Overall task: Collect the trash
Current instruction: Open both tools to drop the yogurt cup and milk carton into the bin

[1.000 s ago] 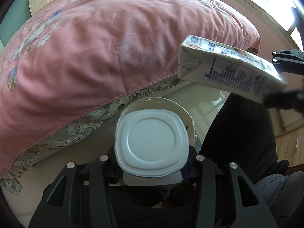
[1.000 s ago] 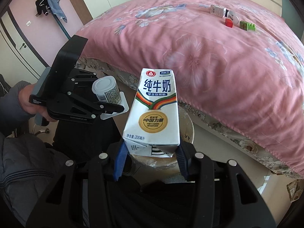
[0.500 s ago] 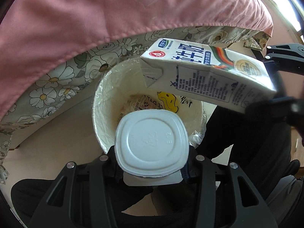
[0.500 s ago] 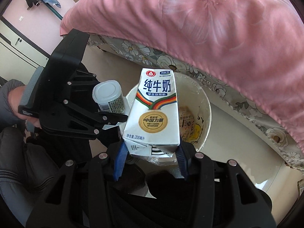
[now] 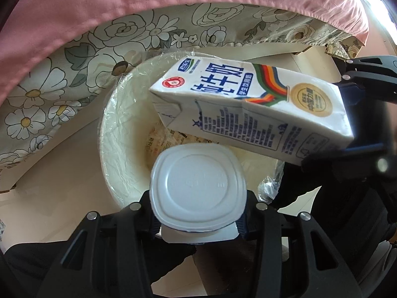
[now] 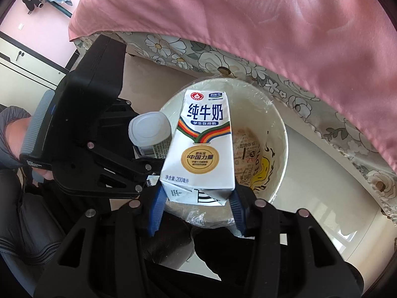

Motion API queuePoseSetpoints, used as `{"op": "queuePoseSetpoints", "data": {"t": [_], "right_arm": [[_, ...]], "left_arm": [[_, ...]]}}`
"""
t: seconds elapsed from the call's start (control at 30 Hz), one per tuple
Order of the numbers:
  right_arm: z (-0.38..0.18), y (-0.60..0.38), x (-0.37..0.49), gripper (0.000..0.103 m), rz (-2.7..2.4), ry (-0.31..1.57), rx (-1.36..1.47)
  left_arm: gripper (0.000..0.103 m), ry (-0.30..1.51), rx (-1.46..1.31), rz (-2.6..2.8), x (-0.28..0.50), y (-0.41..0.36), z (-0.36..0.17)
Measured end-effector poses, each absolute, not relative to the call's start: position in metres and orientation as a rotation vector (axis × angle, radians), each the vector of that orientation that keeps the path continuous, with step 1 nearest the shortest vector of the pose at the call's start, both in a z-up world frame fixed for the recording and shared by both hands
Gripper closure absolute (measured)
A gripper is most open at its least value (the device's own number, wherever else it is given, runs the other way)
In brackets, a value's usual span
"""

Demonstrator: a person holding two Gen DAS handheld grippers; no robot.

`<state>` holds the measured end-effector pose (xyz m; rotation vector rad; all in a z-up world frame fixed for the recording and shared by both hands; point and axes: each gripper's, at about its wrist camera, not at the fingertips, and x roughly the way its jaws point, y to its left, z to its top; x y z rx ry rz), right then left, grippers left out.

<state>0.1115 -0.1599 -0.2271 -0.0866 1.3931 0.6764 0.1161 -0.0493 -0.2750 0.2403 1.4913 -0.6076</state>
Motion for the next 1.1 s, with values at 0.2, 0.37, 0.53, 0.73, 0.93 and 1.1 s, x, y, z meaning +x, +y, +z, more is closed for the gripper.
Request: {"op": "queuePoseSetpoints", "data": {"t": [0.2,0.37,0.53,0.73,0.93,1.1], "right_arm": [[-0.236,-0.158,0.118,0.056,0.682,1.404,-0.087],[-0.239,-0.156,0.122,0.055,0.697,1.417,-0.081],[-0.24,-0.155,0.124,0.055,0.689,1.403,-0.091],[-0.239,-0.151,0.131,0.016,0.671,1.383,-0.076],[-0.238,-0.145,0.131,0.007,0.664,1.365,-0.084],[-0.239,-0.147,0.13,0.007,0.66,1.365,-0.067]], "left_arm": [[0.054,1.519,0.227,-0.607,0.117,-0.05,-0.287],[0.054,1.522,0.234,-0.609,0.116,-0.051,-0.292],[0.053,1.521,0.239,-0.598,0.118,-0.055,-0.296],[0.006,1.474,0.219,-0.592,0.123,-0.06,-0.291],[0.003,1.501,0.231,-0.598,0.126,-0.065,-0.291],[0.003,1.498,0.252,-0.601,0.121,-0.063,-0.289]]}}
